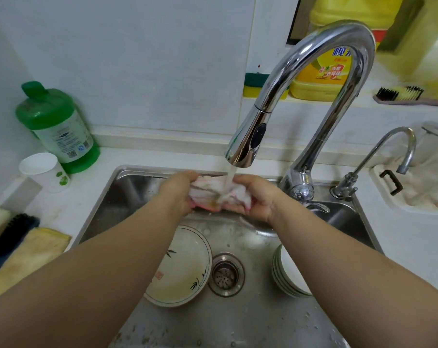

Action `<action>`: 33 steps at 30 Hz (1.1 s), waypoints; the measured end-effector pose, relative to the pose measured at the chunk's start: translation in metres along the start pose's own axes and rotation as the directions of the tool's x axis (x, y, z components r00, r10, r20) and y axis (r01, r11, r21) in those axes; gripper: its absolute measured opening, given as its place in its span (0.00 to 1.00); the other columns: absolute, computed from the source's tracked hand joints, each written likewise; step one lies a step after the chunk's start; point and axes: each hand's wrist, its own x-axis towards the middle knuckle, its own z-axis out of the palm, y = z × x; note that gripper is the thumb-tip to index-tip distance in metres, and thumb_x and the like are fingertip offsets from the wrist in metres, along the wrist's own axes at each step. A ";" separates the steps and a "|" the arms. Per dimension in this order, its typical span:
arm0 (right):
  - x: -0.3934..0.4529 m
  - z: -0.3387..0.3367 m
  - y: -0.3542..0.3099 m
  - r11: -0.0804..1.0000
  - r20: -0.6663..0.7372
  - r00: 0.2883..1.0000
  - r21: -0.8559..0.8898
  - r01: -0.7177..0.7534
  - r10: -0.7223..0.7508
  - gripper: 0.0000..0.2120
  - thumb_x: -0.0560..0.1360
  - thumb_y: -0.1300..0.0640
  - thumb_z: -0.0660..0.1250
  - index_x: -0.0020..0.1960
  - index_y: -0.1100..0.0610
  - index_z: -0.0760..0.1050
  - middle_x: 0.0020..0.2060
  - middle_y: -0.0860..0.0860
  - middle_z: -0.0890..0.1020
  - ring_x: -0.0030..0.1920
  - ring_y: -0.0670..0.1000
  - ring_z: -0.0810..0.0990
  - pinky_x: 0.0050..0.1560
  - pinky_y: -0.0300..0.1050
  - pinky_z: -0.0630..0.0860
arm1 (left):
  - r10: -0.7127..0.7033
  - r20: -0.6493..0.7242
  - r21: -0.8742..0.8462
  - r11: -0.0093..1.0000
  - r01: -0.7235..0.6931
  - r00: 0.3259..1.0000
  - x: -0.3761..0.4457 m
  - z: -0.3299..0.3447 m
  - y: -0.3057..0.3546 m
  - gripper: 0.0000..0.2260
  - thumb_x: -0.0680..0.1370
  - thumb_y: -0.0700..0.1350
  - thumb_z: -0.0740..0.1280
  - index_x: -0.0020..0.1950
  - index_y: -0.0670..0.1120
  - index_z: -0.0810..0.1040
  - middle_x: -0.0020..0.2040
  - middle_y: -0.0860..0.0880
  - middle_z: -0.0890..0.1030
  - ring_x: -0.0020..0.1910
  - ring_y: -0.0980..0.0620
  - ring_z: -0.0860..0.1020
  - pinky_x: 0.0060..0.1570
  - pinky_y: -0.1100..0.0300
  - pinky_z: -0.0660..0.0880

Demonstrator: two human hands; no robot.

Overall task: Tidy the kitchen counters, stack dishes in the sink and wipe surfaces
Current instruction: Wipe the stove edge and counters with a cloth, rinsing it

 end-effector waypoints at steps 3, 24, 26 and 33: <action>-0.001 0.013 -0.006 0.978 -0.084 0.975 -0.042 0.203 -0.206 0.14 0.78 0.64 0.62 0.63 0.61 0.70 0.52 0.61 0.80 0.40 0.57 0.81 0.30 0.46 0.81 | -0.084 0.007 0.048 0.995 0.083 0.996 0.002 -0.002 -0.015 0.09 0.81 0.44 0.60 0.48 0.41 0.77 0.39 0.45 0.80 0.35 0.50 0.75 0.31 0.59 0.68; -0.002 0.044 0.013 -0.028 0.217 0.687 -0.961 0.275 -0.693 0.15 0.83 0.54 0.49 0.47 0.60 0.70 0.46 0.64 0.79 0.49 0.61 0.76 0.45 0.48 0.69 | -0.177 0.123 0.051 0.984 0.172 0.976 -0.013 0.035 -0.030 0.21 0.81 0.56 0.55 0.31 0.47 0.68 0.18 0.50 0.67 0.15 0.56 0.64 0.20 0.68 0.59; 0.006 0.040 0.010 0.094 0.108 0.757 -0.971 0.218 -0.645 0.15 0.82 0.54 0.50 0.46 0.60 0.72 0.49 0.62 0.80 0.51 0.60 0.77 0.48 0.45 0.72 | -0.166 0.109 0.069 0.985 0.159 0.980 -0.009 0.032 -0.033 0.21 0.82 0.53 0.53 0.32 0.46 0.69 0.19 0.51 0.67 0.15 0.55 0.63 0.17 0.69 0.59; 0.010 0.017 -0.004 0.982 -0.258 0.963 -0.189 0.030 -0.080 0.13 0.82 0.55 0.57 0.59 0.62 0.72 0.51 0.60 0.79 0.36 0.56 0.79 0.25 0.44 0.77 | 0.061 -0.003 0.408 0.911 -0.054 0.998 0.001 0.012 -0.022 0.20 0.75 0.41 0.64 0.66 0.46 0.68 0.60 0.39 0.76 0.48 0.44 0.78 0.35 0.57 0.77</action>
